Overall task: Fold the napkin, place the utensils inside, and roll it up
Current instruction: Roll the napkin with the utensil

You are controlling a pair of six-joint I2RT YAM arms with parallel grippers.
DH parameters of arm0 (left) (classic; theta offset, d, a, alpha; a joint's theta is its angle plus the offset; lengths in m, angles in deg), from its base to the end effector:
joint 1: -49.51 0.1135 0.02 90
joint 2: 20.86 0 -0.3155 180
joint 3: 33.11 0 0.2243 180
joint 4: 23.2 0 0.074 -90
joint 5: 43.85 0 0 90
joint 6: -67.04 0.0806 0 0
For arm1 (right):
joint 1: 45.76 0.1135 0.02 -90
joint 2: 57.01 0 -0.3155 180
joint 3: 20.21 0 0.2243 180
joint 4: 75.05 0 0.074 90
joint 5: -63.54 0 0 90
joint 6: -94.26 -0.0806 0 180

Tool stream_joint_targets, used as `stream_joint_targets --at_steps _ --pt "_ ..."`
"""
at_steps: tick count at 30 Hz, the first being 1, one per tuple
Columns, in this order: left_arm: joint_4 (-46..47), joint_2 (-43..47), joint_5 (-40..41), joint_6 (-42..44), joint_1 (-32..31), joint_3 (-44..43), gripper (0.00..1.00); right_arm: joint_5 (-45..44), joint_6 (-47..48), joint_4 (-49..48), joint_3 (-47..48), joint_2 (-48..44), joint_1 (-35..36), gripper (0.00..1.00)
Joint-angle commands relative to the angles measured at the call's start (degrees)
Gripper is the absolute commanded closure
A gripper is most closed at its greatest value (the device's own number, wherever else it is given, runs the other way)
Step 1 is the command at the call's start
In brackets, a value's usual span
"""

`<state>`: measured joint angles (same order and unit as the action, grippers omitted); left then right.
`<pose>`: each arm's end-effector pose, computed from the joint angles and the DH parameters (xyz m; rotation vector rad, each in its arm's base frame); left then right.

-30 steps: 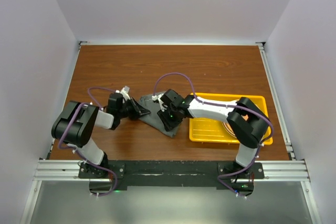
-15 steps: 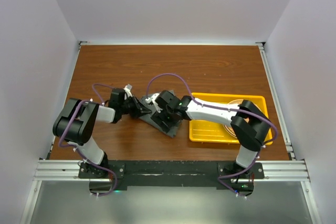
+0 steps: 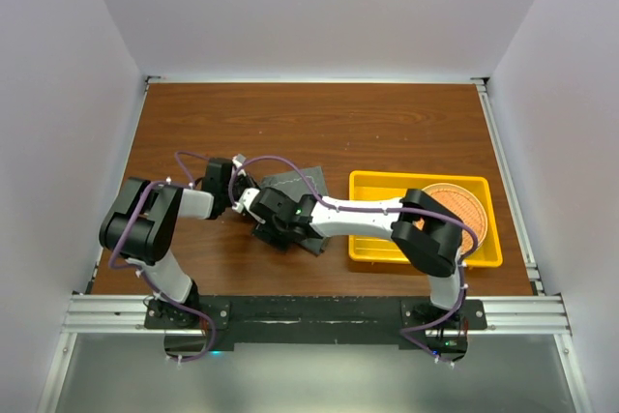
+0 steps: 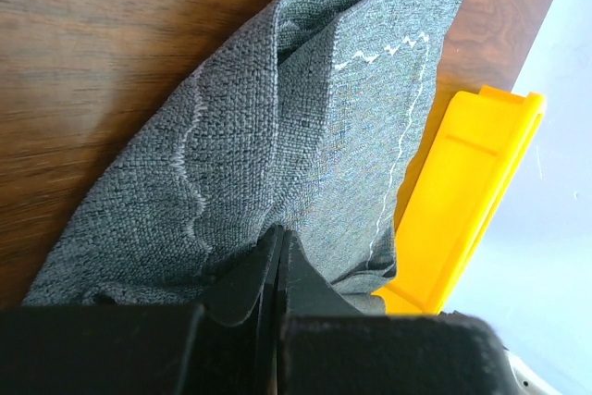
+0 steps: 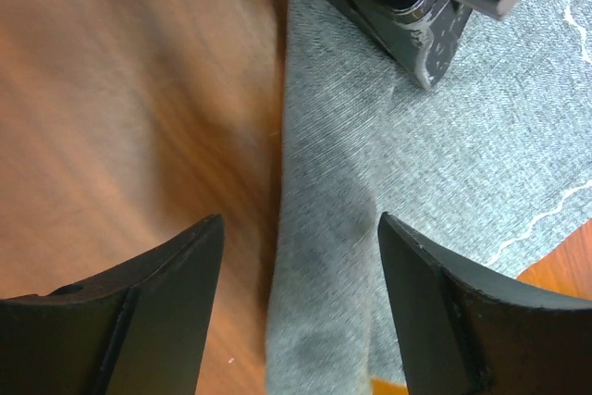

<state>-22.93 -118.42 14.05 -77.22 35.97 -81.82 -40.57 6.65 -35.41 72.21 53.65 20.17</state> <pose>0.2848 -0.1126 0.1507 -0.6395 2.5362 -1.1692 0.1914 0.3803 0.2096 -1.3498 2.1502 0.1176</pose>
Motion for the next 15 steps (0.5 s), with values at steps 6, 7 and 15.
stream_joint_targets --at_steps 6,7,15 --pt "-13.77 -4.48 6.17 2.85 -0.61 3.31 1.00 -5.84 0.25 -6.71 -1.67 3.34 0.16 0.44" --pt "-13.68 -4.48 6.08 2.58 -0.61 3.48 1.00 -5.93 -0.19 -6.72 -1.93 4.39 0.25 0.47" --pt "-13.67 3.24 5.38 1.43 3.78 6.30 0.91 1.80 -2.04 -9.35 -3.43 8.00 -0.37 0.79"
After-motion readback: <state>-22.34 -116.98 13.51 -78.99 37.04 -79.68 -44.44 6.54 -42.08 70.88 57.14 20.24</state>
